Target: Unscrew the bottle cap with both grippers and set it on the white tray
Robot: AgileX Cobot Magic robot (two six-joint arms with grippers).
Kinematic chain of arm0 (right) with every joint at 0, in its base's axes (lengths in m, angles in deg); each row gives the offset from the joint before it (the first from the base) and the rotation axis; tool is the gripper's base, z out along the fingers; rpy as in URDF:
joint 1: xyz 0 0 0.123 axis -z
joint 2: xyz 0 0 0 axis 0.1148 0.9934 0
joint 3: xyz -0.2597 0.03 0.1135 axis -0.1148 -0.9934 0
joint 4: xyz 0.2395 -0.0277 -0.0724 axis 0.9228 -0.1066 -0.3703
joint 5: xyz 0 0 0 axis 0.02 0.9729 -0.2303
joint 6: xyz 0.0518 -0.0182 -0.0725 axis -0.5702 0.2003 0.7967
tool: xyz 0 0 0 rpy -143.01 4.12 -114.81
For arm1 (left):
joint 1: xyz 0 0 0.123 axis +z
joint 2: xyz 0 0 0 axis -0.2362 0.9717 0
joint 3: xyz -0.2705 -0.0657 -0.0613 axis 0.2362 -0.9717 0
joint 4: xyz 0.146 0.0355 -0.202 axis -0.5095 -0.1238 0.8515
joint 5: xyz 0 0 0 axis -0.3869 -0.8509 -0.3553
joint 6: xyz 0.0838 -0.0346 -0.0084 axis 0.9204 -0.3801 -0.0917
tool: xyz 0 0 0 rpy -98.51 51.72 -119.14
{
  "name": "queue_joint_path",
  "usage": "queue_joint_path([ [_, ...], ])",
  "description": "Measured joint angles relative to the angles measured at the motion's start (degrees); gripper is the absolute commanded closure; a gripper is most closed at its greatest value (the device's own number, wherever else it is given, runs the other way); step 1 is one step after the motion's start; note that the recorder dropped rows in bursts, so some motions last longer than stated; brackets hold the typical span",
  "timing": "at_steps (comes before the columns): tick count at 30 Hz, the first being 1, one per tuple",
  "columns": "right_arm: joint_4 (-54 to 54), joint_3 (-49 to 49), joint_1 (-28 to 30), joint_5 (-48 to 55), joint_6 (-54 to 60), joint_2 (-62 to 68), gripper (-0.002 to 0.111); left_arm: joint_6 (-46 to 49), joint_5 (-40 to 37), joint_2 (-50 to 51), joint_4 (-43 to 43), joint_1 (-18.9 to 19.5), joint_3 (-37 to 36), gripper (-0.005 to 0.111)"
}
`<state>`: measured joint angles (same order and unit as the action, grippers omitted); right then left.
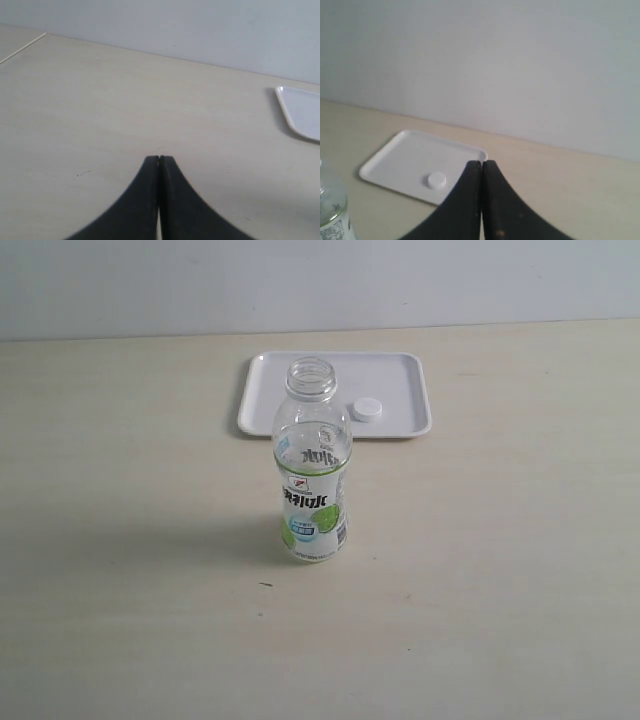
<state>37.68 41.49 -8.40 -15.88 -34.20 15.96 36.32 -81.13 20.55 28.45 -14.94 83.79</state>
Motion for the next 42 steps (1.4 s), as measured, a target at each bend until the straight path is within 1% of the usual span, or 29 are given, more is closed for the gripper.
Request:
queue_joint_path([
  [4, -0.98, -6.11, 0.00, 1.79, 0.00, -17.34, 0.108, 0.00, 0.00, 0.00, 0.00, 0.00, 0.00, 0.107],
  [7, -2.21, -8.48, 0.00, 3.19, 0.00, -26.27, 0.108, 0.00, 0.00, 0.00, 0.00, 0.00, 0.00, 0.107],
  [10, -2.58, -9.54, 0.00, 3.19, 0.00, -30.85, 0.108, 0.00, 0.00, 0.00, 0.00, 0.00, 0.00, 0.107],
  [14, -6.12, -12.04, 1.00, 3.08, -0.67, -31.40, 0.108, 0.00, -0.02, 0.00, 0.00, 0.00, 0.00, 0.107],
  [15, -8.37, -14.28, 2.75, 2.95, -2.56, -31.40, 0.108, 0.00, -0.02, 0.00, 0.00, 0.00, 0.00, 0.107],
  [19, -11.45, -18.53, 7.09, 2.36, -8.28, -31.40, 0.108, 0.00, -0.02, 0.00, 0.00, 0.00, 0.00, 0.107],
  [20, -13.49, -21.09, 9.02, 1.44, -11.87, -31.40, 0.108, 0.00, -0.02, 0.00, 0.00, 0.00, 0.00, 0.107],
  [22, -17.10, -23.61, 10.22, 0.98, -15.93, -31.40, 0.108, 0.00, -0.02, 0.00, 0.00, 0.00, 0.00, 0.107],
  [26, -25.62, -29.39, 10.82, 0.41, -25.53, -31.40, 0.108, 0.00, -0.02, 0.00, 0.00, 0.00, 0.00, 0.107],
  [42, -26.04, -30.19, 10.82, -1.08, -27.25, -31.40, 0.108, 0.00, -0.02, 0.00, 0.00, 0.00, 0.00, 0.107],
])
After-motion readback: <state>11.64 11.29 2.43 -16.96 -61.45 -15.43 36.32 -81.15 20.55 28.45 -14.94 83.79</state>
